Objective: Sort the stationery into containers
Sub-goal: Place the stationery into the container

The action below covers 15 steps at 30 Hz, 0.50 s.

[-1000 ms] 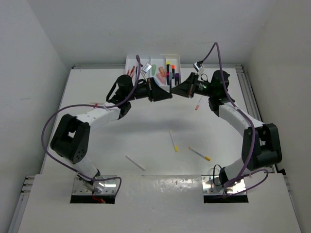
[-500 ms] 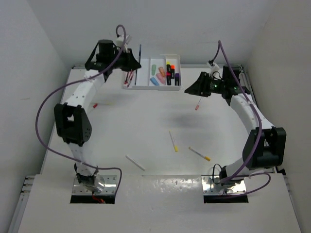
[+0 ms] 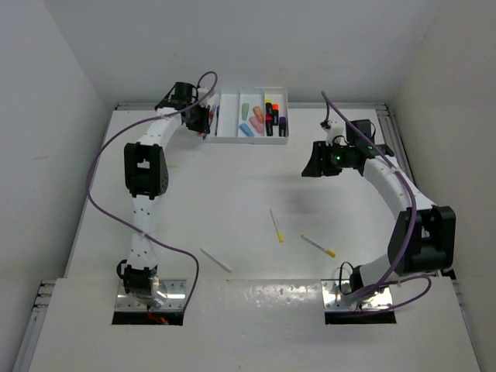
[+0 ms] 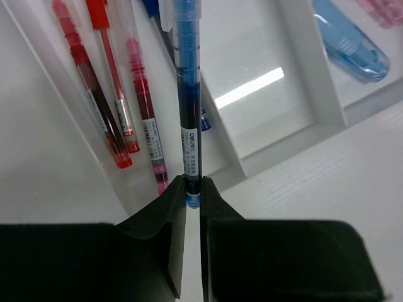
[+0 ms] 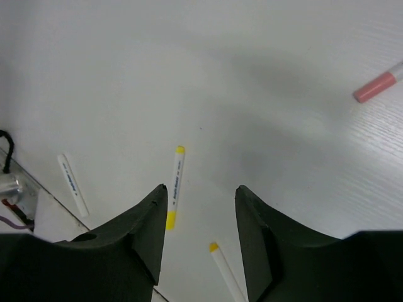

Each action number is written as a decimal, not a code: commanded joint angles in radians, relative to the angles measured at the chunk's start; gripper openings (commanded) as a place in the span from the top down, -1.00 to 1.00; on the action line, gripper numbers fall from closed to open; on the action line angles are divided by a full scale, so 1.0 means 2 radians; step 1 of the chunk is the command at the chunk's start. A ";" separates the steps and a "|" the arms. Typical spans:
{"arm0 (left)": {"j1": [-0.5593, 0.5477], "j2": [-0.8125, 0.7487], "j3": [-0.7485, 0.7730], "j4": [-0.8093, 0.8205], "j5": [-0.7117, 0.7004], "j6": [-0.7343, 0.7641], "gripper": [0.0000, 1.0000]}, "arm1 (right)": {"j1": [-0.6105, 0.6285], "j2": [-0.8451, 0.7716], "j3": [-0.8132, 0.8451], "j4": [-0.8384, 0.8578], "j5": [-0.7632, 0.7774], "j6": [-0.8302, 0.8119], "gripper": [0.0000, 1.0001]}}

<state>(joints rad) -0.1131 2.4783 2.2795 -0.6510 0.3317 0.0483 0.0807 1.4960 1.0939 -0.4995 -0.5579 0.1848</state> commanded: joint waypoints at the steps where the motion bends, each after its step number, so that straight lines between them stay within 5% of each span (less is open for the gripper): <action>1: 0.010 -0.004 0.029 0.009 -0.016 0.009 1.00 | -0.004 -0.022 -0.002 -0.013 0.027 -0.041 0.05; 6: 0.011 0.015 0.021 0.014 -0.025 -0.003 0.82 | -0.004 -0.019 -0.008 -0.032 0.042 -0.058 0.00; 11: 0.017 0.007 0.021 0.021 -0.021 -0.013 -0.03 | 0.003 -0.022 -0.018 -0.061 0.060 -0.088 -0.03; 15: 0.023 -0.029 0.031 0.024 0.010 -0.019 -0.29 | 0.022 -0.042 -0.043 -0.075 0.078 -0.125 0.00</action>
<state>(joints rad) -0.0917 2.5061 2.2929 -0.6369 0.3111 0.0257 0.0925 1.4731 1.0363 -0.6144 -0.4435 0.0204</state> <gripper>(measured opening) 0.634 0.510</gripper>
